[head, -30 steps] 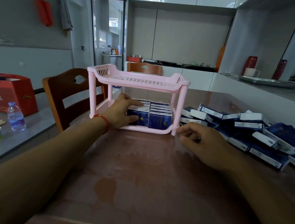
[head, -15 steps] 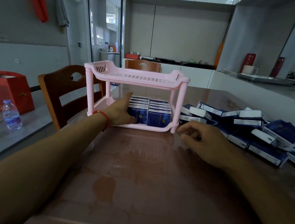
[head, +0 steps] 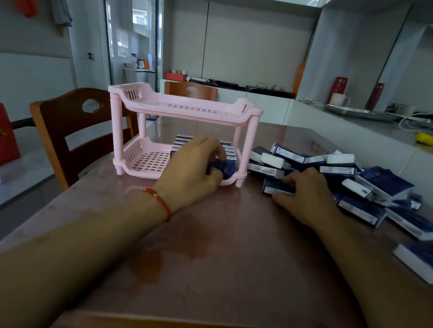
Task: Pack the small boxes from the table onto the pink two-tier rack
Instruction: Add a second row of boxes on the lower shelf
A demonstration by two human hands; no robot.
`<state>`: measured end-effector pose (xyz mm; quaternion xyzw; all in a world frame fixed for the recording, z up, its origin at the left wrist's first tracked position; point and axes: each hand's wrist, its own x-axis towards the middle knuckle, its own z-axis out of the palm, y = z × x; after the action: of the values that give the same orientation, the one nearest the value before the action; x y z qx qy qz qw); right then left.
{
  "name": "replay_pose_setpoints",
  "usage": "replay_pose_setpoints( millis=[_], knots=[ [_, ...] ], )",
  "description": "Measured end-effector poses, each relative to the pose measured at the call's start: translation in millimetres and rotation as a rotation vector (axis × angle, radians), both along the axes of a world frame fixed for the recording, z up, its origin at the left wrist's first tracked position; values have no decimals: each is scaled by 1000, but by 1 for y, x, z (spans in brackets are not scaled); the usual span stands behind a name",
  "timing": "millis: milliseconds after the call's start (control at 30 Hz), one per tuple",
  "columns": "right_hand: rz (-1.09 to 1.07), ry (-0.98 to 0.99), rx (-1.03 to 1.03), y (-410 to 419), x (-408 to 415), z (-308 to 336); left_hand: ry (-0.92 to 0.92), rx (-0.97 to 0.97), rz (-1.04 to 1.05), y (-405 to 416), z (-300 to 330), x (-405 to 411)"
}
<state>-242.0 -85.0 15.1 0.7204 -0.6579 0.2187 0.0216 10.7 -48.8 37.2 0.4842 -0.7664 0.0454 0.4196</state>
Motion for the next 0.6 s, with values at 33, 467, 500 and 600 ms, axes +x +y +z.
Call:
replay_pose_setpoints(
  millis=[33, 467, 500, 600],
  knots=[
    [22, -16, 24, 3, 0, 2, -6, 18, -50, 2, -4, -7],
    [478, -361, 176, 32, 28, 16, 86, 506, -213, -10, -21, -12],
    [448, -422, 120, 27, 26, 13, 130, 520, -229, -11, -21, -9],
    [255, -433, -195, 6, 11, 6, 188, 523, -244, -13, -18, -4]
  ],
)
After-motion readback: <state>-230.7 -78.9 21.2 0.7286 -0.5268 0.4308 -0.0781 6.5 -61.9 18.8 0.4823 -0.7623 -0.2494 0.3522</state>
